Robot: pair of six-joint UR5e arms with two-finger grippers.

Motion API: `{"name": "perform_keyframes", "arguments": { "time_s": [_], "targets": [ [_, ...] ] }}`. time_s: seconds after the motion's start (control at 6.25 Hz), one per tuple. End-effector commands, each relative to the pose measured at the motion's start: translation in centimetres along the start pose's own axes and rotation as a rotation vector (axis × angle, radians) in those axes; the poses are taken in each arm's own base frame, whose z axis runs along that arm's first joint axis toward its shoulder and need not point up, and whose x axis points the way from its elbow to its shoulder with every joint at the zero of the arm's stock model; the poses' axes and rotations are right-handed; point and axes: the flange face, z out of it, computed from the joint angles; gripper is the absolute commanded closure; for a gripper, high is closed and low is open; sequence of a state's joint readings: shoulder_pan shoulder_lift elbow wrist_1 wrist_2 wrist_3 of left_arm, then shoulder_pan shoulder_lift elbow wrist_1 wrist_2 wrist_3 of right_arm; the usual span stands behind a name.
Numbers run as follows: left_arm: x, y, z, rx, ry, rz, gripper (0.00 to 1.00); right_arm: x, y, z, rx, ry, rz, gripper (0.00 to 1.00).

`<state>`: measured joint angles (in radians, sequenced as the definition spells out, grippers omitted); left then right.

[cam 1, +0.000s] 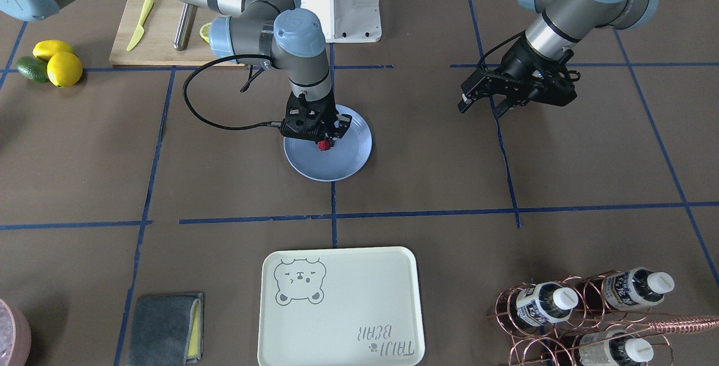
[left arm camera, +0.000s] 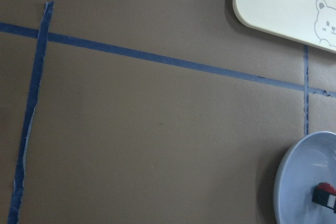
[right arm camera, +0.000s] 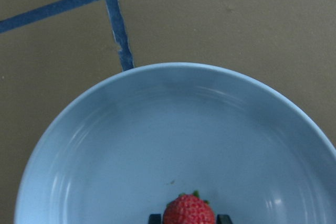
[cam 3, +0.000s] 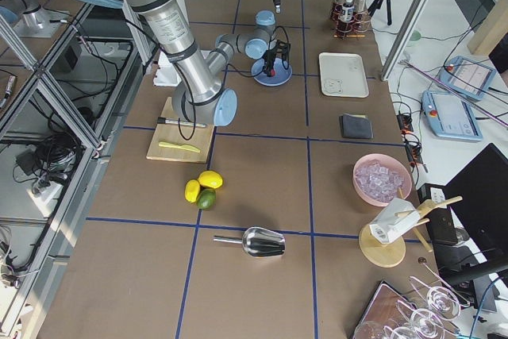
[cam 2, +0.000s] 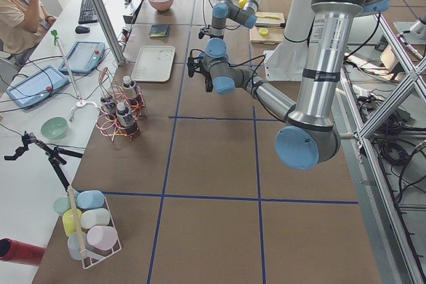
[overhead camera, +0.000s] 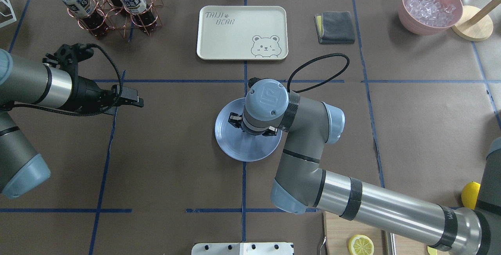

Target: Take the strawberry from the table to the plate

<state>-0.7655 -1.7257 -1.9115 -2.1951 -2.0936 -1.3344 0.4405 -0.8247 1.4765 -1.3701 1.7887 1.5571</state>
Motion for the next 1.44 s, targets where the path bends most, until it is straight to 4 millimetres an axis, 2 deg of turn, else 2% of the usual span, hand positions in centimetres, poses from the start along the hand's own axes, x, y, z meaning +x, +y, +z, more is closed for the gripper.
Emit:
{"name": "perform_keyframes", "arguments": {
  "time_s": [0.0, 0.16, 0.32, 0.48, 0.64, 0.8, 0.96, 1.12, 1.28],
  "targets": [
    [-0.2, -0.1, 0.0, 0.001, -0.003, -0.001, 0.01, -0.4, -1.1, -1.5, -0.011, -0.023, 0.013, 0.0],
    [-1.1, 0.0, -0.1, -0.001, -0.013, 0.009, 0.01, 0.2, -3.3, -6.0, -0.065, -0.083, 0.035, 0.0],
    [-4.2, -1.6, -1.7, 0.034, -0.054, 0.112, 0.01, 3.9, -6.0, -10.9, -0.086, -0.108, 0.06, 0.0],
    [-7.8, -2.3, -3.0, 0.046, -0.104, 0.237, 0.01, 9.3, -8.7, -14.7, -0.095, -0.137, 0.075, 0.0],
    [-12.1, -3.2, -5.3, 0.067, -0.164, 0.337, 0.01, 15.6, -12.3, -17.8, -0.12, -0.149, 0.042, 0.0],
    [-16.4, -4.9, -9.4, 0.11, -0.216, 0.401, 0.01, 23.2, -15.6, -19.3, -0.111, -0.125, -0.001, 0.0],
    [-20.3, -5.3, -12.5, 0.102, -0.245, 0.467, 0.01, 32.0, -18.0, -20.3, -0.081, -0.077, -0.073, 0.0],
    [-24.3, -5.0, -15.5, 0.092, -0.28, 0.547, 0.01, 41.1, -20.1, -21.3, -0.071, -0.034, -0.188, 0.0],
    [-27.9, -5.4, -18.9, 0.071, -0.282, 0.599, 0.01, 50.2, -21.1, -22.1, -0.071, 0.028, -0.289, 0.0]
  ]
}}
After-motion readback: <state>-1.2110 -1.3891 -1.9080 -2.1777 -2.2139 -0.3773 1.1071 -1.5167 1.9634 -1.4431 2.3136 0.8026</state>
